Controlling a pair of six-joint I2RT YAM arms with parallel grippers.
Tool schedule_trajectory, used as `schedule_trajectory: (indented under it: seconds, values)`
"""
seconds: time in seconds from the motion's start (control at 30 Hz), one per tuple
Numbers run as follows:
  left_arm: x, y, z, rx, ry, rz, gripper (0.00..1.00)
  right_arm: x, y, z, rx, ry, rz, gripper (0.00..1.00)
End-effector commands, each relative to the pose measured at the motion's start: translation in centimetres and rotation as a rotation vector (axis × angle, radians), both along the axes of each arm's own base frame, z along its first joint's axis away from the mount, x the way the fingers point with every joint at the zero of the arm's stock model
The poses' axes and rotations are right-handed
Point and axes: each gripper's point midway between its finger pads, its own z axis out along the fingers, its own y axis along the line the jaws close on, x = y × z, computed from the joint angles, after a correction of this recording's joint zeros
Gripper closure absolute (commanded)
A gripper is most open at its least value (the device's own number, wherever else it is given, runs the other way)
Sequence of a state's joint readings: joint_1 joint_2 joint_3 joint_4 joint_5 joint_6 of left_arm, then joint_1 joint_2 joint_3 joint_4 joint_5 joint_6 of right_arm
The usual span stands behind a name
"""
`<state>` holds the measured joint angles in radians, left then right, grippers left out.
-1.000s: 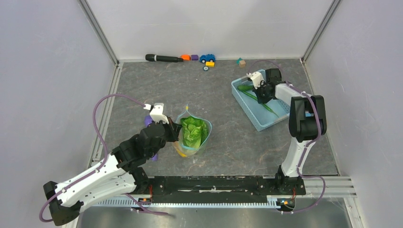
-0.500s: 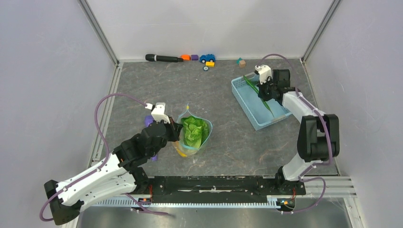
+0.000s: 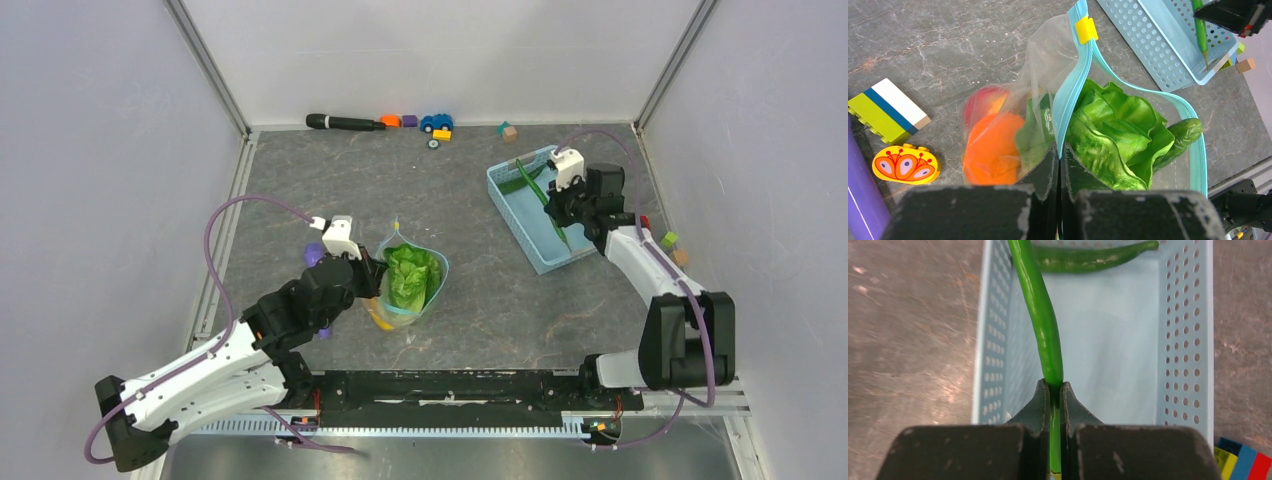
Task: Place the food in the zip-top bag and seal the zipper
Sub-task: Place the fake vegetable in the zipper food storage bag.
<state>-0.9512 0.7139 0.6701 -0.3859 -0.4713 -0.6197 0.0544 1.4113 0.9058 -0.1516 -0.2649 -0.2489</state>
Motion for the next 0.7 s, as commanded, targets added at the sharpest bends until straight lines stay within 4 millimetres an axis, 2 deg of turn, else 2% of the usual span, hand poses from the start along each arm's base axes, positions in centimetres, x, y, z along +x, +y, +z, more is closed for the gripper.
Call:
schedule_trajectory:
  seconds: [0.0,0.07,0.17,0.27,0.47,0.6,0.67]
  values:
    - [0.4,-0.6,1.9,-0.030,-0.046,-0.015,0.98,-0.3,2.4,5.6,0.143,-0.198,0.061,1.00]
    - [0.4,-0.6,2.3,-0.034,-0.053,-0.016,0.98,-1.1,3.9,7.9,0.204,-0.287,0.126,1.00]
    - [0.5,-0.8,2.6,-0.037,-0.059,-0.019,0.98,-2.6,5.9,10.2,0.254,-0.359,0.188,1.00]
    - [0.5,-0.9,2.8,-0.042,-0.061,-0.023,0.98,-4.1,7.9,12.5,0.228,-0.449,0.278,1.00]
    - [0.6,-1.1,3.3,-0.051,-0.073,-0.028,0.98,-6.8,11.6,15.8,-0.042,-0.621,0.532,1.00]
    - [0.8,-1.4,4.6,-0.076,-0.085,-0.025,0.98,-8.8,14.1,17.2,-0.246,-0.614,0.640,1.00]
    - [1.1,-1.3,5.3,-0.081,-0.086,0.000,0.98,-9.2,14.7,17.9,-0.262,-0.569,0.599,1.00]
